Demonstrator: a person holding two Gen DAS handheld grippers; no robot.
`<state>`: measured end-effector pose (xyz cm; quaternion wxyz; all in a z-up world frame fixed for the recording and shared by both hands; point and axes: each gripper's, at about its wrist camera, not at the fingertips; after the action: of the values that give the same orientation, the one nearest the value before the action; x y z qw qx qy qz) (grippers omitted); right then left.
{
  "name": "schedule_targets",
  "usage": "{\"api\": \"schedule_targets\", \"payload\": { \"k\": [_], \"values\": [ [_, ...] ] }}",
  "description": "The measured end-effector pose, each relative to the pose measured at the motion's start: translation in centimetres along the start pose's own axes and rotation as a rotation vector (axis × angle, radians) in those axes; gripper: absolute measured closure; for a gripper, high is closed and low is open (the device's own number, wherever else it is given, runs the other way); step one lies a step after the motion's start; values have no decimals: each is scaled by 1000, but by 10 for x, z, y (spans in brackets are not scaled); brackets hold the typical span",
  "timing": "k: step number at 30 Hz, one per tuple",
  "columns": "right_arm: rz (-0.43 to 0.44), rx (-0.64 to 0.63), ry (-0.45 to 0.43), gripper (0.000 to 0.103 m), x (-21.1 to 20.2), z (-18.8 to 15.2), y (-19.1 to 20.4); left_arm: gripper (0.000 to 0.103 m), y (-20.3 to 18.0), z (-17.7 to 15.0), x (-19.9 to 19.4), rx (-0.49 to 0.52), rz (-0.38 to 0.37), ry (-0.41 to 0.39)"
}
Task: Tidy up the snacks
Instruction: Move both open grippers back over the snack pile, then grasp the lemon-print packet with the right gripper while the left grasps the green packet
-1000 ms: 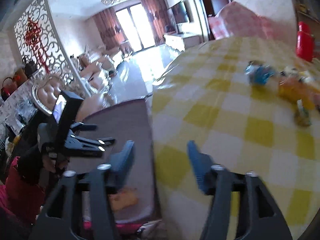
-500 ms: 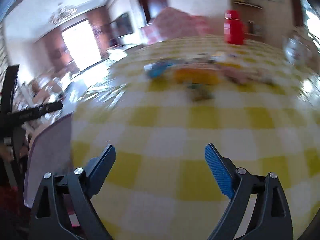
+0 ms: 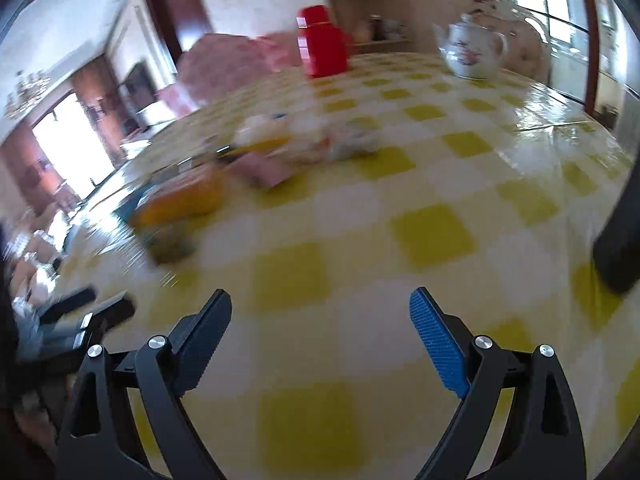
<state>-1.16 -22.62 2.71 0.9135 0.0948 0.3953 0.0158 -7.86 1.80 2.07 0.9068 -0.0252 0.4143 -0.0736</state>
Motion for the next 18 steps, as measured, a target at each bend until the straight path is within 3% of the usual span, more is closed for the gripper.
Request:
{"api": "schedule_targets", "payload": {
  "k": [5,10,12,16,18],
  "values": [
    [18,151,-7,15,52,53,-30,2,-15,19,19,-76,10,-48],
    [20,116,-16,15,90,95,-19,2,-11,32,44,-116,-17,50],
    [14,101,-9,15,102,106,-17,2,-6,35,45,-140,-25,44],
    [23,52,87,16,131,119,-9,2,-6,37,50,-143,-11,51],
    [12,-4,93,21,133,120,-3,2,-7,37,51,-141,-9,52]
  ]
}}
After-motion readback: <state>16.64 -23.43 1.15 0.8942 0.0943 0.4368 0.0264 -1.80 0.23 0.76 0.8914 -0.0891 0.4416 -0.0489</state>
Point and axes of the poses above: each gripper's, at about its wrist camera, not at the fingertips, and x roughly the way its jaws point, y to its left, z to its top, and after that the axes turned 3 degrees about -z, right-handed
